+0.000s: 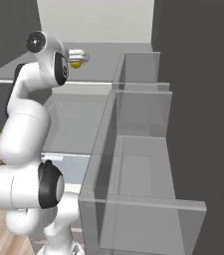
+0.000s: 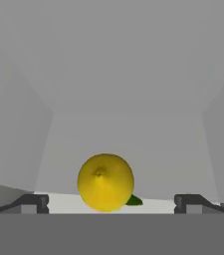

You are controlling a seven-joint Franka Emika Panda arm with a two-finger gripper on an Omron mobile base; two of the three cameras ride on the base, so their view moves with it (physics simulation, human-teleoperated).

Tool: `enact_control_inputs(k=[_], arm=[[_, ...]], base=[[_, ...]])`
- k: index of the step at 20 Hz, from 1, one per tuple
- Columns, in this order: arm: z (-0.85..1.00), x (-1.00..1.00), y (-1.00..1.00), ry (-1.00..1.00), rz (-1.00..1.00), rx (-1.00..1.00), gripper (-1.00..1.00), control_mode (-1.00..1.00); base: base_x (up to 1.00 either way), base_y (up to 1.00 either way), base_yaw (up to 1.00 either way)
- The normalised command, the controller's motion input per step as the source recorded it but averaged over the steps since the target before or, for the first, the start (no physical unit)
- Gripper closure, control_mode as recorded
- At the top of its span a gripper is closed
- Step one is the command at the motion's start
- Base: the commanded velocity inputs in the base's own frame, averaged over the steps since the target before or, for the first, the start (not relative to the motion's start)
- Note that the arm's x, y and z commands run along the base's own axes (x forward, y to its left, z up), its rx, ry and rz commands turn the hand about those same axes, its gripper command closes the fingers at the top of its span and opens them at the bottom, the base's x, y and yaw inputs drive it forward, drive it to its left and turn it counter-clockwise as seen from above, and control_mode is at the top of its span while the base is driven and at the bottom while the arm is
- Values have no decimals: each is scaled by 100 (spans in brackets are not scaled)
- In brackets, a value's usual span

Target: Retrieve a lemon from the fridge and place it on the cutting board with the fish.

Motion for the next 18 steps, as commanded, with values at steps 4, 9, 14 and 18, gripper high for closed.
enact_control_inputs(k=[4,9,14,18], arm=[[-10,27,0,3,0,0,-100,-100],[-12,17,-3,4,0,0,-100,-100],[-11,23,-11,1,0,0,-100,-100],[-1,23,-3,0,0,0,-100,-100]], base=[[0,0,0],[0,0,0],[0,0,0],[0,0,0]])
